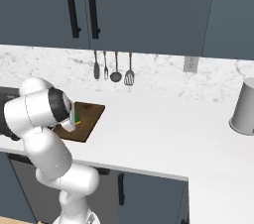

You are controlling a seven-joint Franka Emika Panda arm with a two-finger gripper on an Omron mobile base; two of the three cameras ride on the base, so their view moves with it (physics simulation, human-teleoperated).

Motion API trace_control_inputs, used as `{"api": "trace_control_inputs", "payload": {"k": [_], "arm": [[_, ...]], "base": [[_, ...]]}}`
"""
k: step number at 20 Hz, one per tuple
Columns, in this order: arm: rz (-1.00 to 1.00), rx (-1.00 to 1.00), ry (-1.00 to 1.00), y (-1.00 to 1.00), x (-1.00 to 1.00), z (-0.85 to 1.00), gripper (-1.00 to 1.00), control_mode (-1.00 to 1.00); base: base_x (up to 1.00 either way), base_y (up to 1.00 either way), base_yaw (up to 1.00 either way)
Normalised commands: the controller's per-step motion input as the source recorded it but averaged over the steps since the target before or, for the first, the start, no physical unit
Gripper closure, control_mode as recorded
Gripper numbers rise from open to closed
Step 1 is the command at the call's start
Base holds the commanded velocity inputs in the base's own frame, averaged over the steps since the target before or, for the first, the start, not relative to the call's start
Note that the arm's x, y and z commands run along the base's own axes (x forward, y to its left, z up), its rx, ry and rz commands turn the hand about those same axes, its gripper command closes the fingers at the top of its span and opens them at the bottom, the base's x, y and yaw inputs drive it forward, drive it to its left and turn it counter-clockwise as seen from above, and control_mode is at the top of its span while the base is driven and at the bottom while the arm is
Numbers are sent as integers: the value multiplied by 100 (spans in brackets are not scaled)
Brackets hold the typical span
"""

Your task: Pick up the sponge from the counter and clean the cutting board by briefly scrubbing or pressing down on the cutting board. Once finished, release the sponge.

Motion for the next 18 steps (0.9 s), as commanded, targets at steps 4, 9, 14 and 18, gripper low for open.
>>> {"api": "trace_control_inputs", "payload": {"k": [4,9,14,18], "arm": [[-10,0,0,17,-15,-1,100,-100],[-9,0,0,0,-33,-6,100,-100],[-9,0,0,-31,-50,-25,100,-100],[-11,0,0,-72,-17,-36,100,-100]], "base": [[0,0,0],[0,0,0],[0,0,0],[0,0,0]]}}
